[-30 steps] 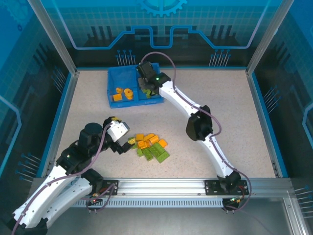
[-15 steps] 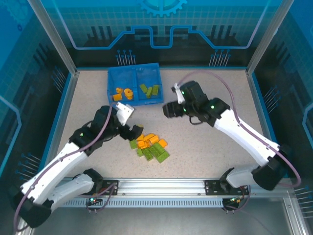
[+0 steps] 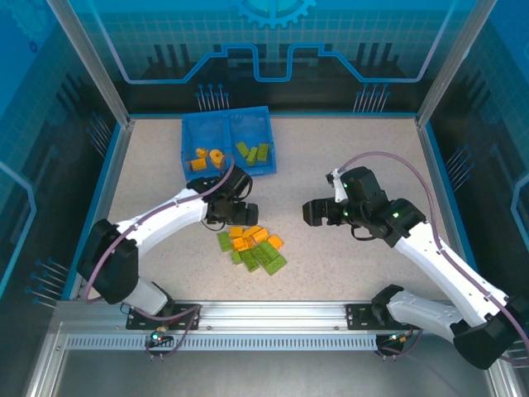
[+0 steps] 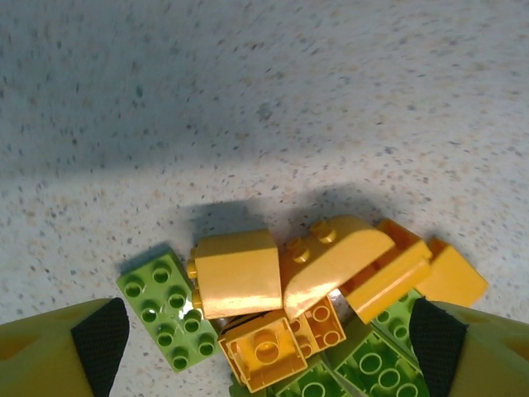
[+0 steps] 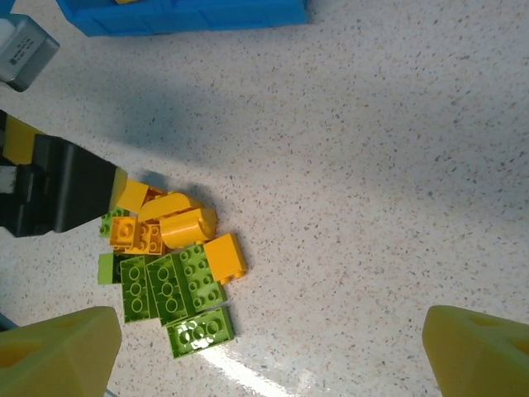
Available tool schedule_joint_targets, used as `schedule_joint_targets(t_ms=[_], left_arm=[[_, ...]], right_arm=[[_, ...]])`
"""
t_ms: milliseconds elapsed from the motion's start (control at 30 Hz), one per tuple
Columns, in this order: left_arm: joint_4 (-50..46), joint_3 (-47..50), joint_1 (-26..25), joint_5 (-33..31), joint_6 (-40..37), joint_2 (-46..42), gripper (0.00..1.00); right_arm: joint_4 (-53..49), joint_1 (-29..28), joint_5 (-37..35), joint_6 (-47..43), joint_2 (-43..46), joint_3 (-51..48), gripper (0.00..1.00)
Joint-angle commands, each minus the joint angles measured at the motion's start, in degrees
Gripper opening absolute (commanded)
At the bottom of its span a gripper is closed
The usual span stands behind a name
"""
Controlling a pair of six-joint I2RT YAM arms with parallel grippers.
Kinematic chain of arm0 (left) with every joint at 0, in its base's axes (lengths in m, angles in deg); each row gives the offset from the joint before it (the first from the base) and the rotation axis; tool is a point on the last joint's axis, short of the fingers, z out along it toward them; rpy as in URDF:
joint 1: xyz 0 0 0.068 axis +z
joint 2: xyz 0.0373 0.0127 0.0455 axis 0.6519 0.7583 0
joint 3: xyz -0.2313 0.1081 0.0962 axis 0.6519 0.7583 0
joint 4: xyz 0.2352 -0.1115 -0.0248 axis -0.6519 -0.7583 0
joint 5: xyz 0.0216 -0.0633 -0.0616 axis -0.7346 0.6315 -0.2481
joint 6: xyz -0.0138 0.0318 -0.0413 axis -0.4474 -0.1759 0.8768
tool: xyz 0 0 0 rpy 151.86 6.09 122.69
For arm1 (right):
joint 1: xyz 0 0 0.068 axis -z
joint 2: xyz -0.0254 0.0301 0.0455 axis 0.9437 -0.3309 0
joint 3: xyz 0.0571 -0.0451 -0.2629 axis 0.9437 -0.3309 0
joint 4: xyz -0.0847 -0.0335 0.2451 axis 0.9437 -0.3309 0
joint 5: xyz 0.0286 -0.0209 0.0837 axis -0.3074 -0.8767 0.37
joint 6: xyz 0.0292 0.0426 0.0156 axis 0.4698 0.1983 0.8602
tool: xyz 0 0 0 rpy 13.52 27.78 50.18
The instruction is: Sort the legos into containers by color
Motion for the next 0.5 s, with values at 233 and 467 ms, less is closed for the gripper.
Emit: schedule_joint_targets(t_ms=[233,467], left_arm=[[0.3,0.2,-0.4,-2.5,12.5,9.8,0.73],[-1.1,-0.6,-0.4,-1.2,10.9,12.1,0.60]], right_arm=[[3.4,3.1,5.8,-1.0,-4.1,1.4,0.96],[4.3,3.9,6.7,-1.2,-6.6,4.0,0.96]])
